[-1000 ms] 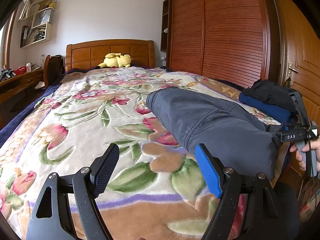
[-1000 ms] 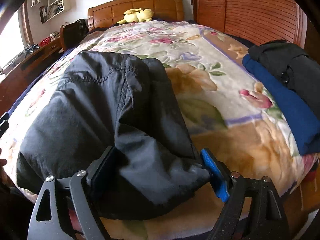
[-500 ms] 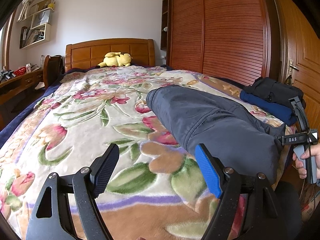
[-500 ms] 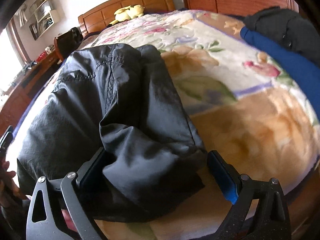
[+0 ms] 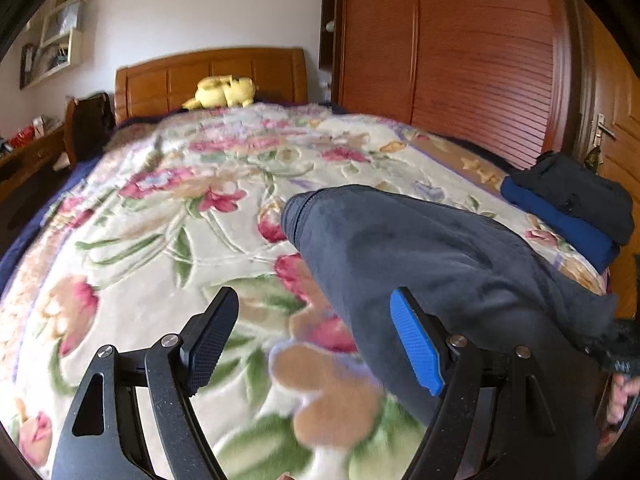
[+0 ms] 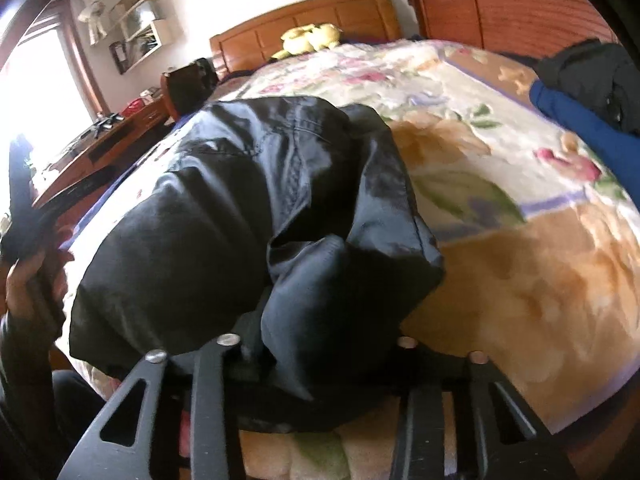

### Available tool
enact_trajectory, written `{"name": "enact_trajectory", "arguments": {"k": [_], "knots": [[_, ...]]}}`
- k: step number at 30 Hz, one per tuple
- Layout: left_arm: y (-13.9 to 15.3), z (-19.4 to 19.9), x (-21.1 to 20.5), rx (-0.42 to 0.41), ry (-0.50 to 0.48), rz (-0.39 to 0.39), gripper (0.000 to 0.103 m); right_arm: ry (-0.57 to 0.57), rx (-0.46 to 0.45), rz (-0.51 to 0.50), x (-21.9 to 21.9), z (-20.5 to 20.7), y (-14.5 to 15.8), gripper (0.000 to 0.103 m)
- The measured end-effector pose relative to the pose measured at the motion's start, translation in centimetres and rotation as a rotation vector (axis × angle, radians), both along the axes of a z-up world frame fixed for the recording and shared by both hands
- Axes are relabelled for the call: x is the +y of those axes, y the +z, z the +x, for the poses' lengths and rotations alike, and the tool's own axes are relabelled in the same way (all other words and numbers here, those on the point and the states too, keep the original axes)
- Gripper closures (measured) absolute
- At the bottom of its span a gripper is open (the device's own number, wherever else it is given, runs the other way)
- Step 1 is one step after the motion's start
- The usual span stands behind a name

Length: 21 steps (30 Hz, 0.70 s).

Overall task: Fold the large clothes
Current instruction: 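Close the left gripper on the jacket's folded end while the right gripper holds it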

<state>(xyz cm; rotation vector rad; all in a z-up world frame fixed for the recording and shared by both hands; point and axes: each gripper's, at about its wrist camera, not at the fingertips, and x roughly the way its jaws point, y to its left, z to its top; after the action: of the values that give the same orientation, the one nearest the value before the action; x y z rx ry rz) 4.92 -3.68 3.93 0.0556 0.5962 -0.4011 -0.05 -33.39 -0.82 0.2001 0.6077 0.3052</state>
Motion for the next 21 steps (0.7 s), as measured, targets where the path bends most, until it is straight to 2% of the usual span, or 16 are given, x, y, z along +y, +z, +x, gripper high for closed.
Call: {"name": "enact_trajectory", "arguments": {"k": [2,6,14,21], "knots": [[-0.4,1.3,-0.6,0.021,-0.006,0.004,0.024,0.007,-0.023,0.008,-0.2,0.0,0.1,0.081],[-1.1,3.1,-2.1,0.045,-0.026,0.02,0.024,0.015,-0.05,0.041,-0.9,-0.2,-0.1,0.084],[-1.7,5.1,-4.0,0.082,-0.055,0.011,0.024,-0.012,-0.141,-0.039,-1.7,-1.7,2.5,0.088],[-2.1,6.3,-5.1,0.096,-0.063,0.03,0.024,-0.04,-0.108,-0.087,-3.6,-0.2,1.7,0.088]]}}
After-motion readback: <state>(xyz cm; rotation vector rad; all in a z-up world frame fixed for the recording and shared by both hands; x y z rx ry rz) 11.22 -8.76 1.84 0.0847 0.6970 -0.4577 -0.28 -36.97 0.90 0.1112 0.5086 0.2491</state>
